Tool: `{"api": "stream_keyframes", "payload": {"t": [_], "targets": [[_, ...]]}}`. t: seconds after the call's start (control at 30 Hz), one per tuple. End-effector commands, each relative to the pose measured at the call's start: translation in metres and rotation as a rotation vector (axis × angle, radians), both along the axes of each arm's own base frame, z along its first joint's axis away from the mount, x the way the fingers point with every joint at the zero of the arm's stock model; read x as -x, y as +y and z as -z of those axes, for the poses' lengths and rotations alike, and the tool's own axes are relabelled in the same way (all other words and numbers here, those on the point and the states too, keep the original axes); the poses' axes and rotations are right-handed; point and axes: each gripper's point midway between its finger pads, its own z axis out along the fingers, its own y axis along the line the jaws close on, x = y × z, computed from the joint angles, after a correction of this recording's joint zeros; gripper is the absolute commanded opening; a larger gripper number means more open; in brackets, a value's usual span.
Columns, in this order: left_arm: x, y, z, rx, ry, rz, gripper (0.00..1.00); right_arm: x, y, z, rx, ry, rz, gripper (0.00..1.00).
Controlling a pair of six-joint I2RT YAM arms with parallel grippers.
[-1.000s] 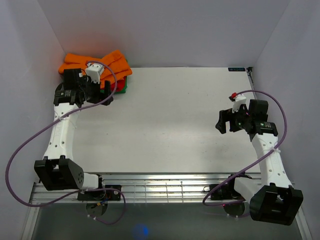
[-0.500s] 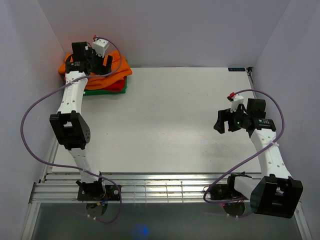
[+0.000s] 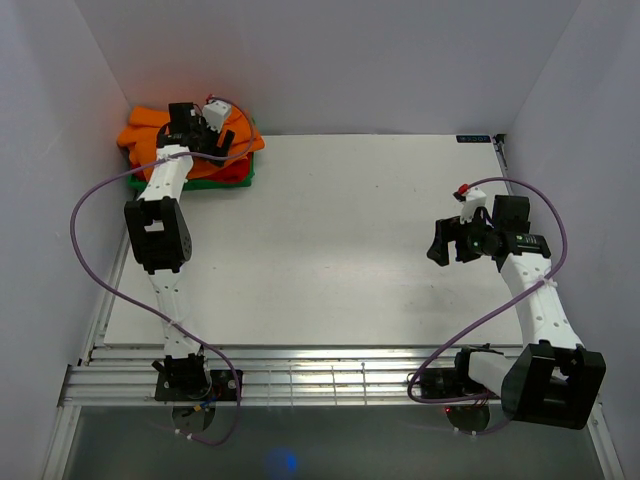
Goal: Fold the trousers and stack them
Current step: Grab the trousers from the pile
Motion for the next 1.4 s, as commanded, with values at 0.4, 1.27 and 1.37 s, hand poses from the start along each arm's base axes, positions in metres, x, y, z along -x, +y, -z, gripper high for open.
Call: {"api": "stream_keyframes", "payload": {"t": [0.4, 1.27, 1.37], "targets": [[-0.008, -0.01, 0.018, 0.008, -0.023, 0.053, 0.83, -0.017, 0.0, -0.015, -0.001, -0.031, -0.007, 0.9], [0.006, -0.039, -0.216, 0.224, -0.399, 0.033, 0.0, -0.034, 0.001, -0.041, -0.003, -0.101, -0.017, 0.9], [0.032, -0.054, -0.264, 0.313, -0.46, 0.079, 0.0, -0.038, 0.001, -0.048, -0.007, -0.116, -0.017, 0.9]]}}
